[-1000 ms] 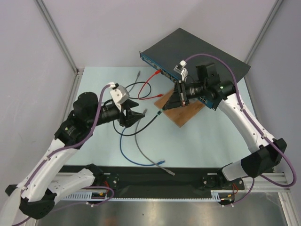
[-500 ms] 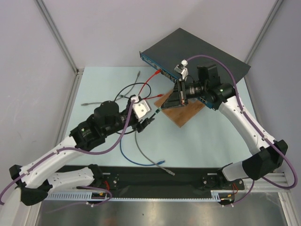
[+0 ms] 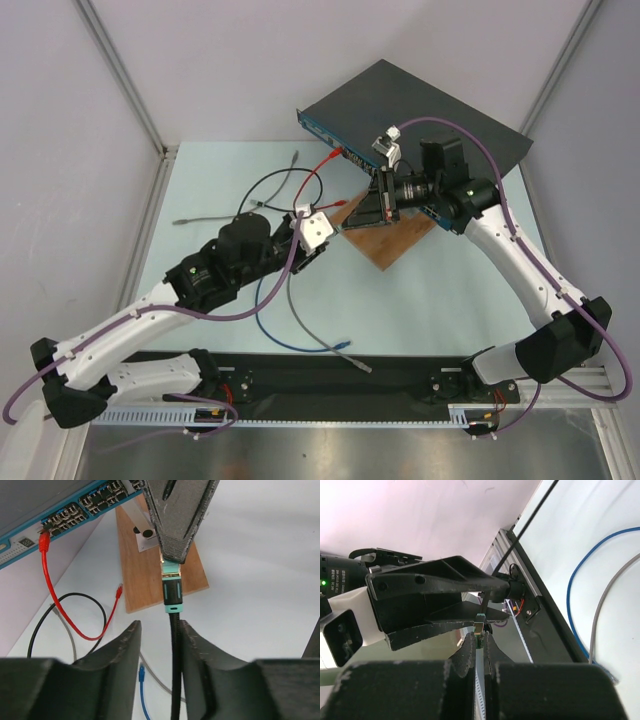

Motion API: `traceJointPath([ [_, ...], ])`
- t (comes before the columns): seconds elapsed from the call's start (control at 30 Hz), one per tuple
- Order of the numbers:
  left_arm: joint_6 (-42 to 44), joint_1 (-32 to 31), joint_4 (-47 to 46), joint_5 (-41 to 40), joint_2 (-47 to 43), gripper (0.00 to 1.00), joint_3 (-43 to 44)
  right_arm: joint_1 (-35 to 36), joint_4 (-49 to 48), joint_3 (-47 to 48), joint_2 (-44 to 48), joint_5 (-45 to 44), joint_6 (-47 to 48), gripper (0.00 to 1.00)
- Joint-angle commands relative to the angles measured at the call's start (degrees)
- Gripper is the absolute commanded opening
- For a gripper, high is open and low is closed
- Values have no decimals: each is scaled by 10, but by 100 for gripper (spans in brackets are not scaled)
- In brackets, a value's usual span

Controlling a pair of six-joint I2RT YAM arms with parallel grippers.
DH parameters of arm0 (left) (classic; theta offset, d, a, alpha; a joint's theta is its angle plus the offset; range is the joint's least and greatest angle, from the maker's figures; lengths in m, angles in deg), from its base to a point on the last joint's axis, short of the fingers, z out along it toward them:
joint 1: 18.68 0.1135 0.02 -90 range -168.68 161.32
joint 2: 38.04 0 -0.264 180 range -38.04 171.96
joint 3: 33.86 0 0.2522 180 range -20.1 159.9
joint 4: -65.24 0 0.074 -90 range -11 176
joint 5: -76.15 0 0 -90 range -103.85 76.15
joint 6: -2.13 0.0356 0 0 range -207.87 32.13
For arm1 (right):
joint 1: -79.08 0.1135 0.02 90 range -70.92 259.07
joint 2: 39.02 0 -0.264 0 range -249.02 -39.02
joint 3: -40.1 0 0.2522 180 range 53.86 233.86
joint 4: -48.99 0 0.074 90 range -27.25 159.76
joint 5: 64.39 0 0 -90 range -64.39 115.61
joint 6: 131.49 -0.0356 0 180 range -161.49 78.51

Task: Insert the plug into the switch port

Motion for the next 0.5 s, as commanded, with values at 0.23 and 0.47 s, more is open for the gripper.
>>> traceJointPath([
  [0.23,-29,-3,0,48,10,0,35,-9,-4,4,18,1,3,5],
  [0.47,-144,-2,89,54,66,0,90,-76,35,81,34,-50,50,91],
])
